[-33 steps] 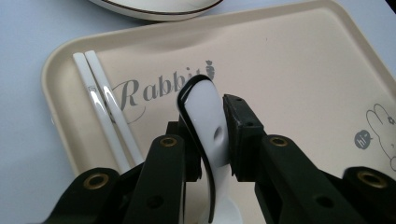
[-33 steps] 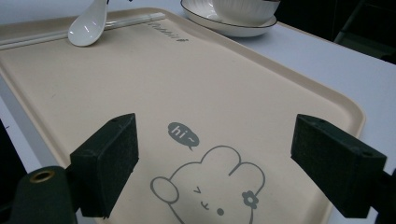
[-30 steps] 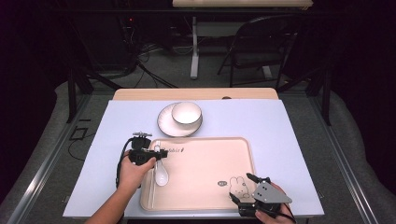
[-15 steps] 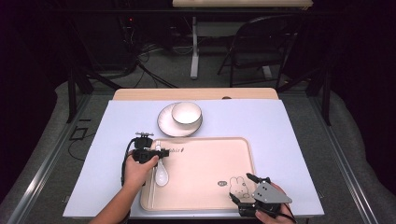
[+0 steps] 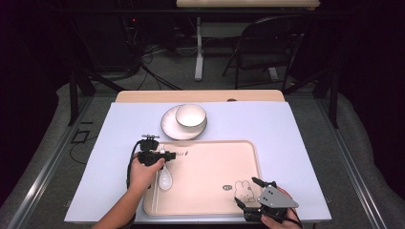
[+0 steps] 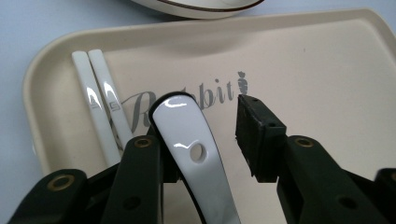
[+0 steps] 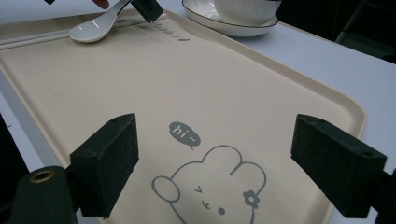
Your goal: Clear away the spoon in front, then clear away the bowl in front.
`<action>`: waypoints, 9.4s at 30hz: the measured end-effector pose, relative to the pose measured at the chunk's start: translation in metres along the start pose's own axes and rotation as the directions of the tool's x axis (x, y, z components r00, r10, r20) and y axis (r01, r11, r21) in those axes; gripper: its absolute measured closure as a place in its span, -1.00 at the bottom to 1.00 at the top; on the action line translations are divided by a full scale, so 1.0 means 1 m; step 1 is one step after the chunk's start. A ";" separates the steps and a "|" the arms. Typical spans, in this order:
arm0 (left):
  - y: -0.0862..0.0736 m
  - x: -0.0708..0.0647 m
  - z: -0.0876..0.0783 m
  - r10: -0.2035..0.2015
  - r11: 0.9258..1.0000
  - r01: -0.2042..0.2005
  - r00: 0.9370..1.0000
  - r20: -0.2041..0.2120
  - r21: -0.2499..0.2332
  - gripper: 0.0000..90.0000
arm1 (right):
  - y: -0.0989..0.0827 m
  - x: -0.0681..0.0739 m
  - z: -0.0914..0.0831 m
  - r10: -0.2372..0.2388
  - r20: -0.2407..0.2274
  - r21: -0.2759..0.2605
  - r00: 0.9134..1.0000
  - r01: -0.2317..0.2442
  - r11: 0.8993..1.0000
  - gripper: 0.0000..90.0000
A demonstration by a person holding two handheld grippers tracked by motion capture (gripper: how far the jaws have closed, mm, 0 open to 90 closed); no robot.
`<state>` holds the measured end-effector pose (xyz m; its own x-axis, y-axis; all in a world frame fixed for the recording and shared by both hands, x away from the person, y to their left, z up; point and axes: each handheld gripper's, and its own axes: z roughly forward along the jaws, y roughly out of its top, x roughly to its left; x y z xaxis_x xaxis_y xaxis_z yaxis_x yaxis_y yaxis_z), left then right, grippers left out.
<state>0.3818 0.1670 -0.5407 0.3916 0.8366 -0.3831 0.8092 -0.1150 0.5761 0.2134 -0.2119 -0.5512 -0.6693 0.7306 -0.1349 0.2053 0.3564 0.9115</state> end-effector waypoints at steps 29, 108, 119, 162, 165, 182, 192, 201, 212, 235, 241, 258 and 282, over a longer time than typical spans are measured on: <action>0.019 -0.005 -0.003 0.067 0.997 -0.071 0.991 -0.116 -0.031 -0.22 | 0.000 0.001 0.000 0.001 -0.002 0.000 1.000 -0.001 1.000 -0.68; 0.116 -0.006 0.052 -0.118 0.993 0.106 0.958 -0.260 -0.057 -0.44 | 0.001 0.001 -0.001 0.007 -0.006 -0.005 1.000 -0.007 1.000 -0.68; 0.117 -0.002 0.070 -0.130 0.991 0.122 0.951 -0.279 -0.045 -0.37 | 0.001 0.000 -0.001 0.006 -0.007 -0.005 1.000 -0.006 1.000 -0.68; 0.124 0.003 0.079 -0.261 0.965 0.249 0.947 -0.186 -0.085 0.74 | 0.001 0.001 -0.001 0.009 -0.014 -0.007 1.000 -0.009 1.000 -0.68; 0.124 0.004 0.077 -0.272 0.961 0.260 0.947 -0.170 -0.092 0.76 | 0.001 0.001 -0.001 0.010 -0.015 -0.007 1.000 -0.010 1.000 -0.68; 0.134 -0.013 0.058 -0.171 0.985 0.156 0.956 -0.238 -0.078 0.77 | 0.001 0.000 -0.002 0.010 -0.014 -0.007 1.000 -0.010 1.000 -0.68; 0.135 -0.018 0.034 -0.142 0.987 0.122 0.967 -0.214 -0.103 0.75 | 0.001 0.001 -0.001 0.009 -0.013 -0.005 1.000 -0.009 1.000 -0.68; 0.130 -0.025 0.012 -0.104 0.989 0.080 0.974 -0.200 -0.125 0.75 | 0.001 0.001 -0.001 0.007 -0.012 -0.004 1.000 -0.007 1.000 -0.68; 0.125 -0.032 -0.006 -0.061 0.992 0.041 0.983 -0.174 -0.116 0.75 | 0.001 0.001 0.000 0.001 -0.011 -0.002 1.000 -0.001 1.000 -0.68; 0.121 -0.066 -0.010 0.032 0.994 -0.042 0.994 -0.100 -0.101 0.75 | 0.001 0.002 0.000 -0.001 -0.011 -0.002 1.000 0.001 1.000 -0.68; 0.119 -0.079 -0.004 0.054 0.994 -0.061 0.996 -0.076 -0.092 0.75 | 0.001 0.002 0.000 0.001 -0.012 -0.003 1.000 -0.001 1.000 -0.68; 0.119 -0.112 0.016 0.107 0.992 -0.108 0.994 -0.021 -0.063 0.75 | 0.001 0.002 0.000 -0.001 -0.014 -0.004 1.000 0.001 1.000 -0.68; 0.110 -0.138 0.053 0.114 0.993 -0.113 0.993 0.025 -0.018 0.75 | 0.001 0.002 0.000 0.002 -0.016 -0.003 1.000 -0.002 1.000 -0.68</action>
<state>0.4400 0.0105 -0.4626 0.4919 0.8043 -0.3332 0.7519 -0.1996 0.6283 0.2123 -0.2104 -0.5503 -0.6805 0.7217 -0.1268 0.2041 0.3529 0.9131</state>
